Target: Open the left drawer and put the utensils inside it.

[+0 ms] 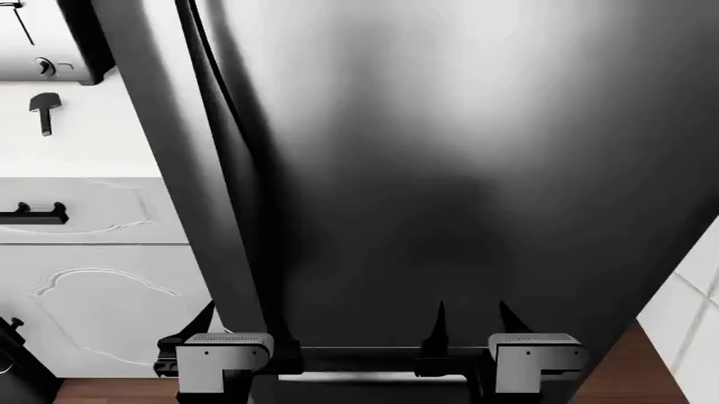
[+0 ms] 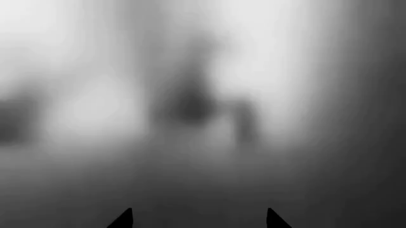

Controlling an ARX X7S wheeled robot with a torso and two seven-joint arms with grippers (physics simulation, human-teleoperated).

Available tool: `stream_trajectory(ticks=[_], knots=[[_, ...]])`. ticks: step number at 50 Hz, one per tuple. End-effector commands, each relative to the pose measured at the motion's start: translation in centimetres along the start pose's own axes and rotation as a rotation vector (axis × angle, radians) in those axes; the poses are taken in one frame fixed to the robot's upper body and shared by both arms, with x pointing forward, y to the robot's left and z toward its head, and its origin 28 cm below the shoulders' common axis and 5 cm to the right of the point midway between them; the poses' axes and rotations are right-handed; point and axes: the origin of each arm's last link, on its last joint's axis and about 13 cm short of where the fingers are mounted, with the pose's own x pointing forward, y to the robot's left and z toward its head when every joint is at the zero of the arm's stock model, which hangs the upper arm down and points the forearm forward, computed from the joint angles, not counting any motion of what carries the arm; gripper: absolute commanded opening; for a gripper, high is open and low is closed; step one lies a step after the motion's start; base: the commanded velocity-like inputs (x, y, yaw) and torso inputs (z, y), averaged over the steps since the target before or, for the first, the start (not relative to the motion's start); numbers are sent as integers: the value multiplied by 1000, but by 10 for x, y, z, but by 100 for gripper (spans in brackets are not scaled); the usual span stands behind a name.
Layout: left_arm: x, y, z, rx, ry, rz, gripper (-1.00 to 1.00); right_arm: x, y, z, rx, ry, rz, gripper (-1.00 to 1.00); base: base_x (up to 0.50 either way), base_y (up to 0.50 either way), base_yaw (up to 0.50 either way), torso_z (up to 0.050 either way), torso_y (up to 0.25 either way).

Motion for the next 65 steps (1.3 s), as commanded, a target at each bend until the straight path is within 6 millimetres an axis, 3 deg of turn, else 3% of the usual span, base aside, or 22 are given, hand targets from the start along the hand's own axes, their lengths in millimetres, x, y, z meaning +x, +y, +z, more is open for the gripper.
stream_trajectory(ticks=[1, 5, 8, 9, 13, 18, 49, 65], knots=[[0, 0, 0, 1, 2, 0, 100, 0, 0, 0, 0, 2, 1, 100, 0, 0, 0, 0, 0], [0, 0, 0, 1, 6, -1, 100, 0, 0, 0, -2, 4, 2, 100, 0, 0, 0, 0, 0], [-24, 1, 68, 144, -256, 10, 100, -21, -2, 62, 102, -169, 8, 100, 0, 0, 0, 0, 0], [-29, 1, 83, 154, -320, 11, 100, -24, -2, 72, 116, -195, 10, 100, 0, 0, 0, 0, 0], [-39, 0, 104, 199, -385, 14, 100, -34, -4, 92, 138, -255, 15, 100, 0, 0, 0, 0, 0], [-50, -1, 122, 238, -448, 37, 100, -41, -5, 104, 149, -293, 22, 100, 0, 0, 0, 0, 0], [-46, 2, 111, 201, -433, 64, 100, -50, -8, 116, 150, -382, 68, 100, 0, 3, 0, 0, 0], [-47, 2, 112, 208, -433, 58, 100, -50, -8, 115, 151, -382, 67, 100, 0, 462, 0, 0, 0]])
